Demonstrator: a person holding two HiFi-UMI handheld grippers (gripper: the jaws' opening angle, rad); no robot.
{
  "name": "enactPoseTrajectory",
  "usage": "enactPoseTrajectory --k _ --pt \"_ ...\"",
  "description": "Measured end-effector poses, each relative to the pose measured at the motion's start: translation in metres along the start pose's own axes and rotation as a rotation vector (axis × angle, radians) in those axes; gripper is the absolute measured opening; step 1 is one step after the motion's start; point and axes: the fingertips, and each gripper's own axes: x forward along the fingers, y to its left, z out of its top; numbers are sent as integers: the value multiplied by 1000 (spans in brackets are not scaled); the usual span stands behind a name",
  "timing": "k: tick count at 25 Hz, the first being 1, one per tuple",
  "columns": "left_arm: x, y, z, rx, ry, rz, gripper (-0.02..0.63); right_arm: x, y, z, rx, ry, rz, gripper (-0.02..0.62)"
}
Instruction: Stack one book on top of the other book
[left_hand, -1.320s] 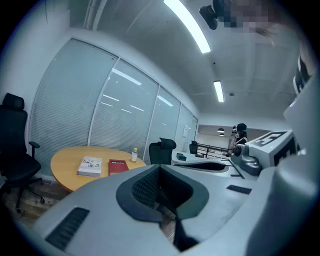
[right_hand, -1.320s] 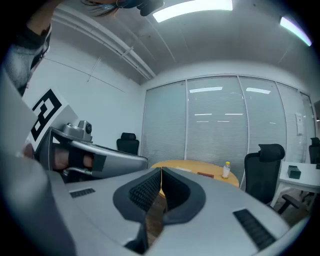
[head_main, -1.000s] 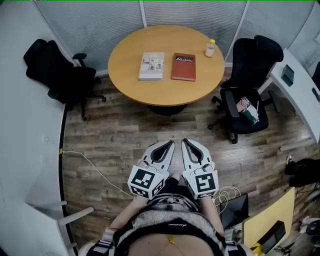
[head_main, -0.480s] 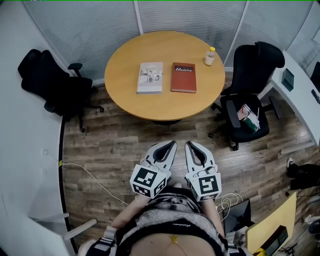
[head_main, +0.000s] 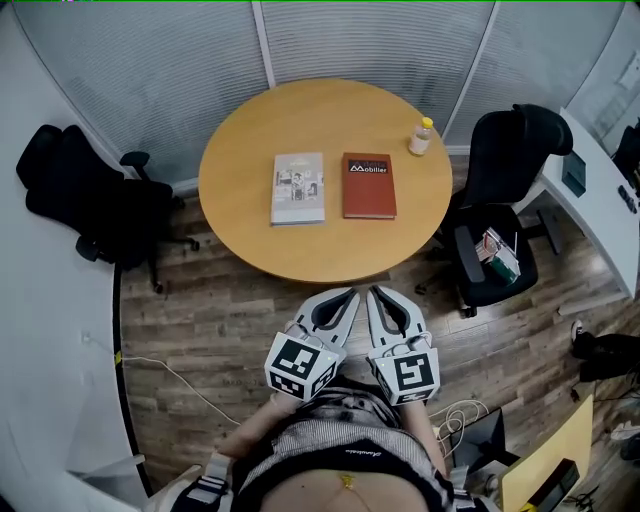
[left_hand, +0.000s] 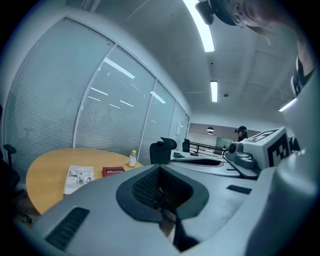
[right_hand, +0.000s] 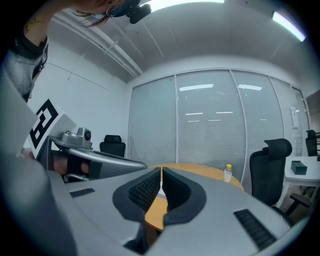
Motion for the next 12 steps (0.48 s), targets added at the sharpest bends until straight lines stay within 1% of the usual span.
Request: enactPoseTrajectory --k 7,12 --pt "7 36 -1 -24 21 -26 18 43 3 -3 18 28 -11 25" --pt "10 52 0 3 30 -47 18 63 2 -6 20 35 -38 25"
